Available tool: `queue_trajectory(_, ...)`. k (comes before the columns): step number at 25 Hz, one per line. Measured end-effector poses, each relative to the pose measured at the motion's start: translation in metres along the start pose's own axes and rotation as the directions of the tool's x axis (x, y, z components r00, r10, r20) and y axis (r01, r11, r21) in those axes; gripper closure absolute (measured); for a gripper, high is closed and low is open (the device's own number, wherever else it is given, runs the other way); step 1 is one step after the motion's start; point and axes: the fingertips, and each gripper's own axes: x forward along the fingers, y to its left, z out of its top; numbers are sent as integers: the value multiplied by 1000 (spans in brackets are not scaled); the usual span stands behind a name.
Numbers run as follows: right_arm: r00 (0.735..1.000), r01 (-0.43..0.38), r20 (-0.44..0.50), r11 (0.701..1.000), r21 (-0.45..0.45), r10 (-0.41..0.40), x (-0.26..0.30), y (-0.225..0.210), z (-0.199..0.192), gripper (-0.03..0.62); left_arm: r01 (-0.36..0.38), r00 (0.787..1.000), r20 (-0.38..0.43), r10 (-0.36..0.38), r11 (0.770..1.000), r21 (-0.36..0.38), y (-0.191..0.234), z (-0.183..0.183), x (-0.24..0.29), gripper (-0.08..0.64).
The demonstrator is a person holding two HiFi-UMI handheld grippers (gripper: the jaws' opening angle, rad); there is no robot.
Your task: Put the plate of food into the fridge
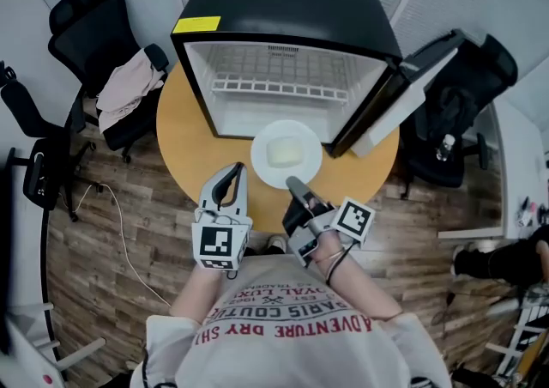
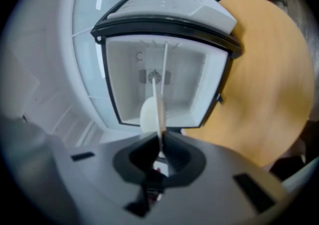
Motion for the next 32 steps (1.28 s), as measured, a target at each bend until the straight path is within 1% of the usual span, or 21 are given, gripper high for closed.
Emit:
queue_trajectory(5, 1000, -15, -6, 1000, 7, 15, 16, 4, 25, 555, 5, 1000, -5, -5, 1000, -11, -2, 0, 27, 531)
queue_trajectory(11, 999, -37, 8, 999, 15, 37, 47, 14, 38, 555, 2, 1000, -6, -2, 1000, -14, 22, 6, 50, 531)
queue_trajectory(13, 999, -41, 17, 999, 24, 40, 58, 19, 41, 555, 7, 1000, -5, -8, 1000, -5, 33, 9, 57, 531)
queue_trajectory(20, 996, -35, 80, 999, 41, 32, 96, 24, 59, 555, 39, 999, -5, -39, 999, 9, 61, 15, 79, 531)
queue_trajectory(32, 980, -29, 199, 990, 141, 0, 135, 13, 85, 555, 79, 996, -31, -79, 997, -9, 93, 4, 107, 531)
